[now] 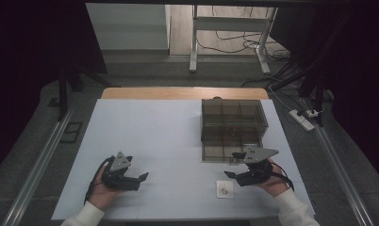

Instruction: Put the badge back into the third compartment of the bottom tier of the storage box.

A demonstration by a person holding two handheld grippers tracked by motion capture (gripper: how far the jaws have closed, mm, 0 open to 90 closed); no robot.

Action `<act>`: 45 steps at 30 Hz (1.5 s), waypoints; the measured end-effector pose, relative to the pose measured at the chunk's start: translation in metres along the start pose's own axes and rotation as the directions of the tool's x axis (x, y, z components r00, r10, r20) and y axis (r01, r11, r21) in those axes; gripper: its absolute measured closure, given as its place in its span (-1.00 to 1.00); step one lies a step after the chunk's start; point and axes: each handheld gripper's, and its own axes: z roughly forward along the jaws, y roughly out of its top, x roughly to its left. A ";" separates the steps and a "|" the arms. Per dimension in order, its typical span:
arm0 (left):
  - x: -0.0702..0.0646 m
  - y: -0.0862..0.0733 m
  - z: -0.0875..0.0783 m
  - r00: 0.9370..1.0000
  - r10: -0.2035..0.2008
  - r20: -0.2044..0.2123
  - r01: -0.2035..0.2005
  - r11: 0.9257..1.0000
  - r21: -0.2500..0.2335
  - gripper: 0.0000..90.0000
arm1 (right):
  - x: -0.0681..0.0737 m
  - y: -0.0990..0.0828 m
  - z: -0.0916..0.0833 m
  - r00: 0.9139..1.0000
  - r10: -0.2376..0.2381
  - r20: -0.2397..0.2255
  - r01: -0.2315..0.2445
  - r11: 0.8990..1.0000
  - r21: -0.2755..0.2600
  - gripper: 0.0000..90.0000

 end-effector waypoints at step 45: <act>0.001 -0.001 -0.002 1.000 -0.006 0.002 0.006 1.000 0.010 -0.73 | 0.030 -0.005 0.033 0.971 -0.100 -0.216 0.157 0.951 0.267 -0.62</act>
